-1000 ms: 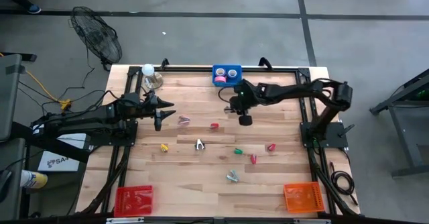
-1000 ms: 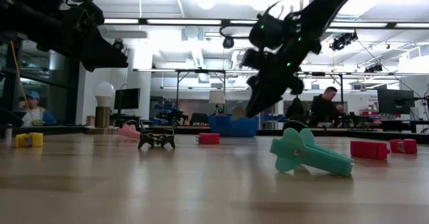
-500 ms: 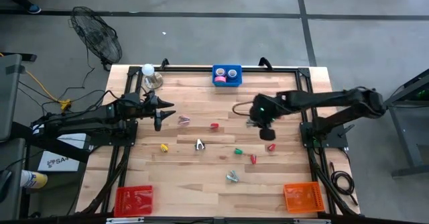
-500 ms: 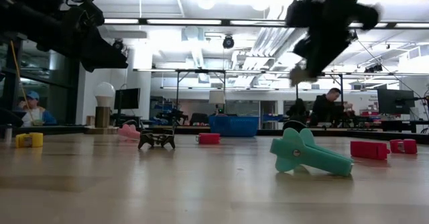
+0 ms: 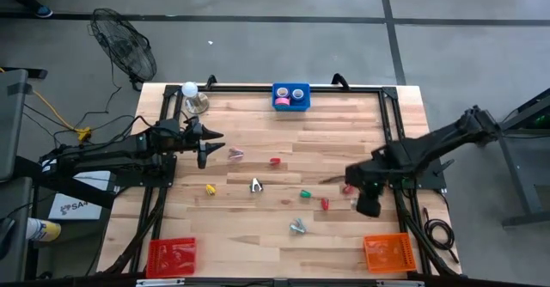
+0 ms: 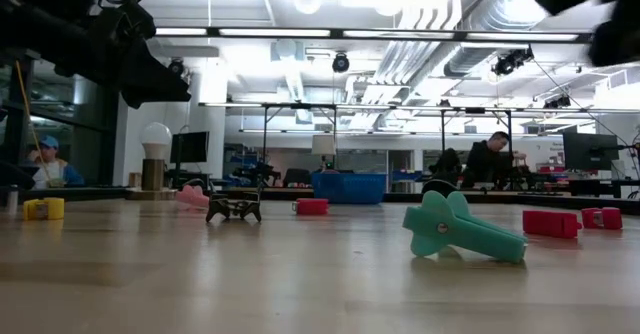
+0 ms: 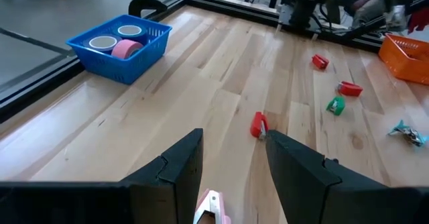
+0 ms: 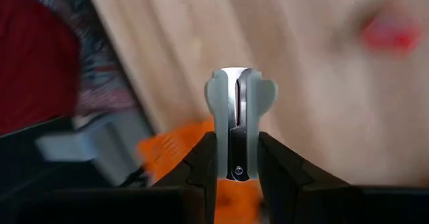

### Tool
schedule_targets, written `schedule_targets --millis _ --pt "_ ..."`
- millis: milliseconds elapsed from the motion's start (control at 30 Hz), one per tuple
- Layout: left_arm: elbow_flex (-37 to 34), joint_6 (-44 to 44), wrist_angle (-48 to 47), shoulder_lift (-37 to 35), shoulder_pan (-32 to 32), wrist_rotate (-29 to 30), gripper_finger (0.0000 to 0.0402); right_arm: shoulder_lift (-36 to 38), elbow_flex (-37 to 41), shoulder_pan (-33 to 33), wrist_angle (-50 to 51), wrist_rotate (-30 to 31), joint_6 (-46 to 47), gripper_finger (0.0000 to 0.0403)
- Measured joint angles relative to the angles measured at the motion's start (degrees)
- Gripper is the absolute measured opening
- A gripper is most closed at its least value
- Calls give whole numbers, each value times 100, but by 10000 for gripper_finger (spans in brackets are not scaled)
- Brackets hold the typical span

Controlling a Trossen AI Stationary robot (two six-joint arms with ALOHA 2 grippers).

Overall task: Pick and place Stapler, Stapler remover, tape
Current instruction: Put the gray staple remover into the orange bin

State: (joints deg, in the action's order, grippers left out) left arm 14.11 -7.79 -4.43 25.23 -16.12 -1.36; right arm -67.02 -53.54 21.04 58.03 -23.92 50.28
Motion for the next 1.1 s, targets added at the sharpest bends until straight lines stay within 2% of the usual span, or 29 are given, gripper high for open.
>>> schedule_targets --millis 200,333,500,733,1100 --pt "0 5 25 1 0 -13 160 -4 0 947 -21 -652 1997 72" --pt "-1 48 84 2 0 -18 160 -74 0 1546 -139 -659 3083 72" --pt "0 53 138 0 0 -25 160 -540 0 2259 -383 -666 4007 72" --pt "-1 51 138 2 0 -23 160 -1447 0 2775 -845 -818 4370 72" --pt "-1 0 138 1 0 -90 160 -2445 0 2892 -1211 -906 3947 73"
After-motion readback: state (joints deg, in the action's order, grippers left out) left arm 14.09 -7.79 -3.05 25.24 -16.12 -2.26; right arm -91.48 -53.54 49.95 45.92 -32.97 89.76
